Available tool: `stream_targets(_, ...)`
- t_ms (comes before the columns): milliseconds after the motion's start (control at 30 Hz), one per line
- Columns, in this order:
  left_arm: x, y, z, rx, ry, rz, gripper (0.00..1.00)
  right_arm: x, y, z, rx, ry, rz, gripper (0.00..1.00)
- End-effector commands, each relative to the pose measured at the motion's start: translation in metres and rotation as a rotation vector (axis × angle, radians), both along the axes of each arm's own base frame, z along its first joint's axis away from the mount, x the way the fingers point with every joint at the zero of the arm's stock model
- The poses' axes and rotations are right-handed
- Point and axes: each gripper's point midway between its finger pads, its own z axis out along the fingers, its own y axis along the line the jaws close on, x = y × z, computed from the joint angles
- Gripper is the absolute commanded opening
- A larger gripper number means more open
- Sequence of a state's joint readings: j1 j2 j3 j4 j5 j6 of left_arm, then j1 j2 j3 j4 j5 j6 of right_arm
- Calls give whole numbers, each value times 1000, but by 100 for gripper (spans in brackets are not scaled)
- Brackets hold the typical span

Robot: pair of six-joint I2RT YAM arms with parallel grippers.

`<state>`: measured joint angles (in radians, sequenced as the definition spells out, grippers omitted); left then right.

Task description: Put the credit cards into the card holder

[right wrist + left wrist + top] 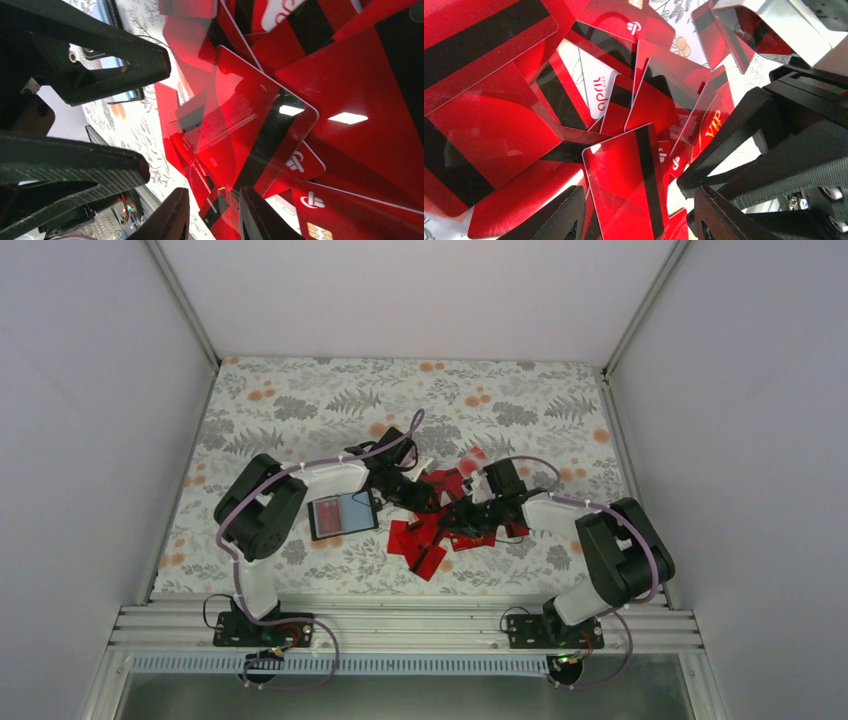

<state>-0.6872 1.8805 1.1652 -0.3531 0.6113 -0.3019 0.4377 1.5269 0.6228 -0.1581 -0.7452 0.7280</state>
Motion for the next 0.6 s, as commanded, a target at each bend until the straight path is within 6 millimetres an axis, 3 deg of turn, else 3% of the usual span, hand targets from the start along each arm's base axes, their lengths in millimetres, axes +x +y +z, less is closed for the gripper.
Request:
stream_targets(0, 0, -9, 0, -16, 2, -44, 55, -3, -1, -15, 3, 22, 1, 26)
stream_targets(467, -8, -14, -21, 13, 60, -92, 55, -20, -10, -58, -62, 109, 18, 20)
stream_targets(567, 1, -7, -26, 75, 22, -60, 54, -20, -12, -62, -76, 113, 23, 20)
